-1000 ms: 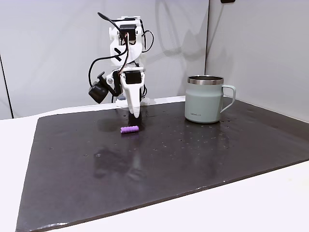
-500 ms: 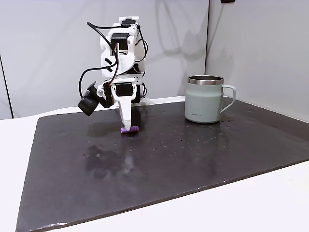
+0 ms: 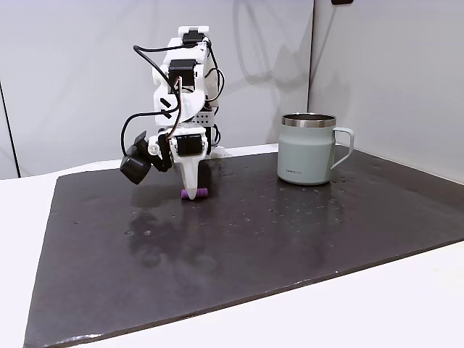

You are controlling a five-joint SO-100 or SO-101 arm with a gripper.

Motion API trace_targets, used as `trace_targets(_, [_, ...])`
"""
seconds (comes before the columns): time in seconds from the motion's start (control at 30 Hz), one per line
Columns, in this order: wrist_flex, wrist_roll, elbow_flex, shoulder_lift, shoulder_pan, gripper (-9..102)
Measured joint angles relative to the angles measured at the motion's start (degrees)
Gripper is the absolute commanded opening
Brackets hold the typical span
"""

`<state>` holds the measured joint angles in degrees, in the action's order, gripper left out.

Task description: Grasp a pengrip and put it in the cup.

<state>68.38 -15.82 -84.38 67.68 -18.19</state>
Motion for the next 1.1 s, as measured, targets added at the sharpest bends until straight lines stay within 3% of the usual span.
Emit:
trace_targets(0.33, [3.87,0.00,-0.09,3.43,0.79,0])
trace_targets(0.77, [25.75,1.58,14.94,23.82,2.37,0])
trace_targets(1.1, [27.95,1.41,16.17,34.01,6.86,0])
